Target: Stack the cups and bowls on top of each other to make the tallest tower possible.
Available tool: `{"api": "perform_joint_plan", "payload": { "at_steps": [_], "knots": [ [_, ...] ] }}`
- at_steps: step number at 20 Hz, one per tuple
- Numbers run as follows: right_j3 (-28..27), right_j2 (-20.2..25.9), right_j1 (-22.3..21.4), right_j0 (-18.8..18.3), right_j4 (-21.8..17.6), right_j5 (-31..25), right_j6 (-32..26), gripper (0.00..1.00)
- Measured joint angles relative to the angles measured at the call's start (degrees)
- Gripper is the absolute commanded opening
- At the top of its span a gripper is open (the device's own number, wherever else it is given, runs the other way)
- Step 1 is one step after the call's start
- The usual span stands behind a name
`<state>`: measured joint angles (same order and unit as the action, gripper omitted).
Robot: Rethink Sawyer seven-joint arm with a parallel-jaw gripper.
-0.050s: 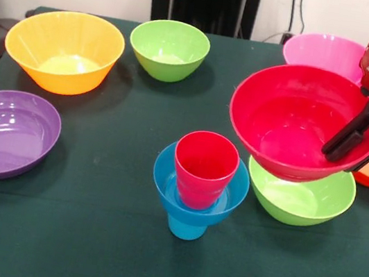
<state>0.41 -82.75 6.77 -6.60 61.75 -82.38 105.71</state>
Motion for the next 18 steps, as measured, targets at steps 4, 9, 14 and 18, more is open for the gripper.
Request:
{"api": "perform_joint_plan", "payload": {
  "at_steps": [4,9,14,18],
  "knots": [
    [0.03,-0.1,0.04,-0.01,-0.09,0.01,0.0,0.0],
    [0.03,-0.52,0.04,-0.02,-0.17,0.0,0.0,0.0],
    [1.04,0.01,0.04,0.34,-1.69,0.01,0.0,0.0],
    [3.32,2.09,-0.06,1.6,-5.14,0.27,0.0,0.0]
  ]
}}
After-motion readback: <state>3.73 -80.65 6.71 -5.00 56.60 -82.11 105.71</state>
